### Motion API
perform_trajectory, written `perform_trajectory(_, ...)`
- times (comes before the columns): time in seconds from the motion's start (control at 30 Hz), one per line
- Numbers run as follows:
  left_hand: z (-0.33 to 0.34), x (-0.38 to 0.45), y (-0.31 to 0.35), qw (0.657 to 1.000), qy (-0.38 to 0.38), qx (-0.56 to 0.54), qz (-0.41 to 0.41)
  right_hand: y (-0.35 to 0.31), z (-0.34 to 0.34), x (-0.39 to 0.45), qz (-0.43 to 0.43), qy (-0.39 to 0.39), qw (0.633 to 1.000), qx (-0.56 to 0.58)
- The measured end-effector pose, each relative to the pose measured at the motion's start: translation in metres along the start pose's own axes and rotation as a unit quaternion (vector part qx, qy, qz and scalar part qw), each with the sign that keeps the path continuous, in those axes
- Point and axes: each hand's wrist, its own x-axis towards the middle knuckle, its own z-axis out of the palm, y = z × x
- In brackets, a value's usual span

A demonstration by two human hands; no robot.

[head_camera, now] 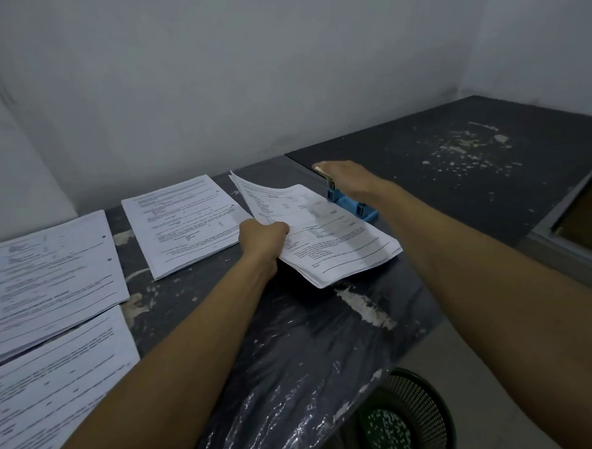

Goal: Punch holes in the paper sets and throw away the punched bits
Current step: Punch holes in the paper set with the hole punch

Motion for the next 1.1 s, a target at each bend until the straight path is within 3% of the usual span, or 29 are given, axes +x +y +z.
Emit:
perform_trajectory(0.43, 0.024, -0.005, -0.014, 0.999, 0.033, -0.012, -0.028, 0.011, -0.001, 0.012, 0.017, -0.048, 0.999, 0.011)
perform_trajectory(0.83, 0.025, -0.007, -0.013, 0.999, 0.035, 0.013, -0.030, 0.010, 0.003, 0.010, 0.030, -0.044, 0.998, 0.028)
perform_trajectory(1.1, 0.025, -0.006, -0.016, 0.999, 0.031, 0.005, -0.018, 0.012, 0.016, 0.002, 0.002, -0.003, 0.999, -0.042)
